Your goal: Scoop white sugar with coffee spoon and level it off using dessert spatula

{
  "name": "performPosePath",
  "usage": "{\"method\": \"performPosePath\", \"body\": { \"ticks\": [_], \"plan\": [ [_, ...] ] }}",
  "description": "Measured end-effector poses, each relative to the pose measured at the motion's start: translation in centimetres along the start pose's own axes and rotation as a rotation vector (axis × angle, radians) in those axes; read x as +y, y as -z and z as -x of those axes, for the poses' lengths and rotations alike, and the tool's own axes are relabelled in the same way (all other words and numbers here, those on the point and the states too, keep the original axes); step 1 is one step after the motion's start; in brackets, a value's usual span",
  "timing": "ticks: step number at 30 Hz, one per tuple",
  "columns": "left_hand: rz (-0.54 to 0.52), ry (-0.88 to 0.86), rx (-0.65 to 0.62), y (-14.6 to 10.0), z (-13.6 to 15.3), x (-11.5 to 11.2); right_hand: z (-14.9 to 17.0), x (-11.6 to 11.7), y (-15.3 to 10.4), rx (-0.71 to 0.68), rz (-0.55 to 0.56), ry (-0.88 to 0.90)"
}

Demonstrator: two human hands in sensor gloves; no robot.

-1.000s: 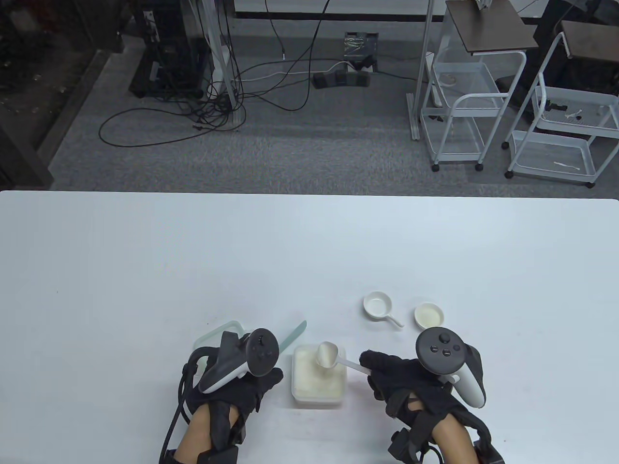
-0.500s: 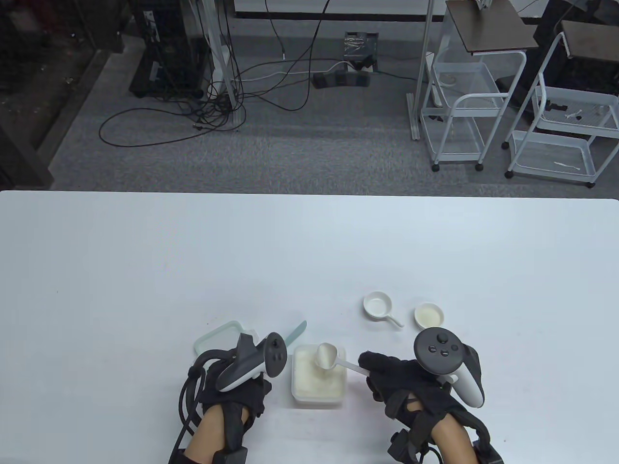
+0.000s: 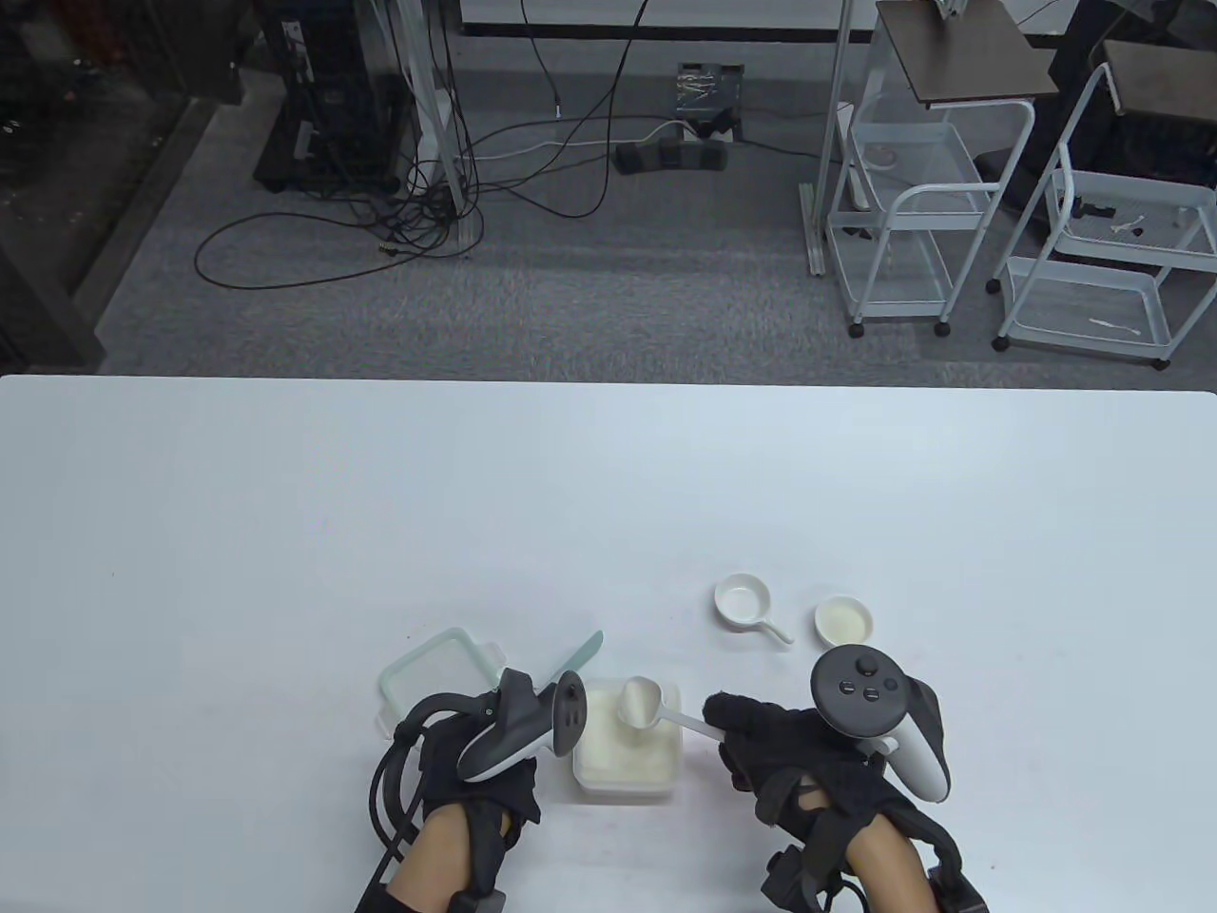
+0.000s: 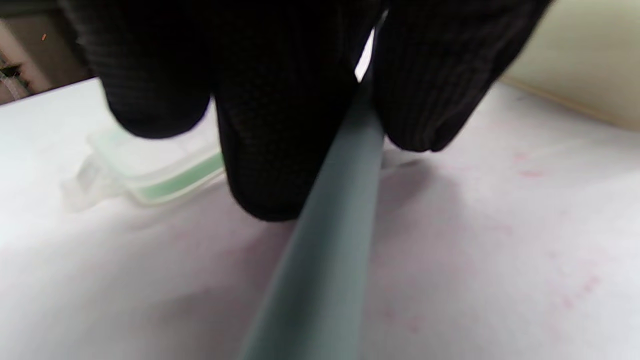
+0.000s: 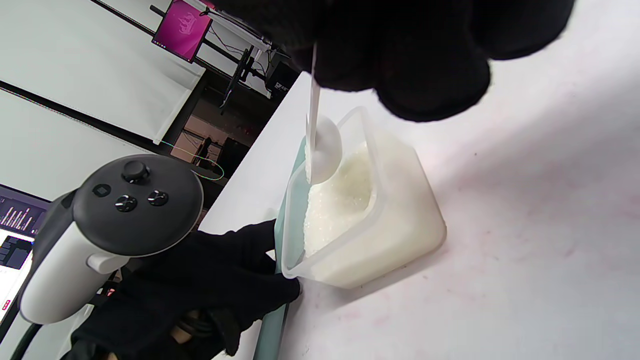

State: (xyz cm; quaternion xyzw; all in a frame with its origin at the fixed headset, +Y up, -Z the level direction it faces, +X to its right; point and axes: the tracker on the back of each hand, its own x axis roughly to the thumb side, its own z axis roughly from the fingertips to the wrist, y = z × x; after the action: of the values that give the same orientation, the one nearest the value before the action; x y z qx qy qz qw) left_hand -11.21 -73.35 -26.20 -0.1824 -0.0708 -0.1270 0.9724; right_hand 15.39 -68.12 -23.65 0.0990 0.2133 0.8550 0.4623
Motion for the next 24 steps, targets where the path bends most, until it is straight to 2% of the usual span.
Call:
{"method": "performPosePath", "body": {
  "ticks": [3,8,11,13,20,24],
  "plan": [
    [0.004,-0.067,0.004,-0.2,0.4,0.4,0.0,-0.1,0.0,-0.002,0.003,0.006],
    [-0.095,-0.276,-0.015,-1.9,2.2,2.9,0.1,-0.3,-0.1,-0.006,0.006,0.026],
    [-0.026,-0.509,-0.121,-2.8,2.4,3.9,0.1,-0.3,-0.1,-0.005,0.004,0.031],
    [0.017,-0.566,-0.182,-3.3,2.0,4.3,0.1,-0.3,-0.1,-0.005,0.001,0.039],
    [0.061,-0.550,-0.283,-4.1,-0.1,4.6,0.2,-0.4,-0.1,-0.004,-0.001,0.054],
    [0.084,-0.537,-0.300,-4.1,-0.8,4.3,0.4,-0.7,-0.1,-0.011,-0.001,0.082]
  ]
}}
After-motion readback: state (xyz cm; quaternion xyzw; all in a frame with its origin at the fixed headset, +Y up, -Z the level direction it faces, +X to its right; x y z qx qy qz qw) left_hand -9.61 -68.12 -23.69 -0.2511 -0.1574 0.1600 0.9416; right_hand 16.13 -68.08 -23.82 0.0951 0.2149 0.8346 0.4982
